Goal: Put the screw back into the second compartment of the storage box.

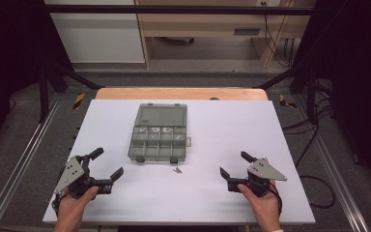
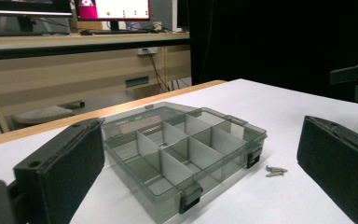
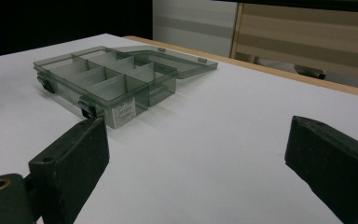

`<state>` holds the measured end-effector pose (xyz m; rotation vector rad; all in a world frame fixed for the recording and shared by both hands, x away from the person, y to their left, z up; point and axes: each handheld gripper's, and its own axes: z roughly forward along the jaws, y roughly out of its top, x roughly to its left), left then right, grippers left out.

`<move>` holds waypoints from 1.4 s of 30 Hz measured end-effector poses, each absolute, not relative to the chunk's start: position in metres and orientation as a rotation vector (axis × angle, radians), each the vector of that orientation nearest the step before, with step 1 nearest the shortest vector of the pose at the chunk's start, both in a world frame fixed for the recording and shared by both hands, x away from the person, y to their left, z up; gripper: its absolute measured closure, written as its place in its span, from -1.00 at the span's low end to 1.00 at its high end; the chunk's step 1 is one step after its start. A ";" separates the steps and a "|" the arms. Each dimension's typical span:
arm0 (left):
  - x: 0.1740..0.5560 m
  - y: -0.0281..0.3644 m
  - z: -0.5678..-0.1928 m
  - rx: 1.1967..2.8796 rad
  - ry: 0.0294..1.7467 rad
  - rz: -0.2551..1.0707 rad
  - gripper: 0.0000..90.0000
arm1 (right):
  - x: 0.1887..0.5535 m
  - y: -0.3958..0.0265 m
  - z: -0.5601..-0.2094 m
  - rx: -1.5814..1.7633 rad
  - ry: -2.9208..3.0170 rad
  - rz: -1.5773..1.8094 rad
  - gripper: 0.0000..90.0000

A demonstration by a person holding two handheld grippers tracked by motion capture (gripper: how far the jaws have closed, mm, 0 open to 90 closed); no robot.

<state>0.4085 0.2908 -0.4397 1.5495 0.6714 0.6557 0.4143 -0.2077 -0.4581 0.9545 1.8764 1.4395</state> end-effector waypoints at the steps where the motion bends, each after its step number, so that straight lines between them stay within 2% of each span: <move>1: 0.408 0.291 -0.440 1.550 0.671 0.656 -0.99 | 0.414 -0.208 -0.458 0.954 1.876 1.439 -0.86; 11: 0.411 0.288 -0.444 1.601 0.673 0.668 -0.99 | 0.410 -0.202 -0.458 0.932 1.894 1.401 -0.84; 22: 0.413 0.296 -0.446 1.563 0.730 0.650 -0.95 | 0.410 -0.189 -0.459 0.934 1.997 1.377 -0.87; 26: 0.413 0.295 -0.446 1.603 0.737 0.666 -0.94 | 0.410 -0.174 -0.454 0.965 2.048 1.310 -0.79; 33: 0.413 0.293 -0.447 1.590 0.736 0.654 -0.94 | 0.421 -0.144 -0.436 0.940 2.252 1.140 -0.81; 38: 0.411 0.299 -0.445 1.545 0.760 0.677 -0.91 | 0.439 -0.117 -0.425 0.934 2.460 1.103 -0.90; 42: 0.413 0.301 -0.446 1.536 0.773 0.683 -0.93 | 0.449 -0.099 -0.423 0.861 2.535 0.964 -0.87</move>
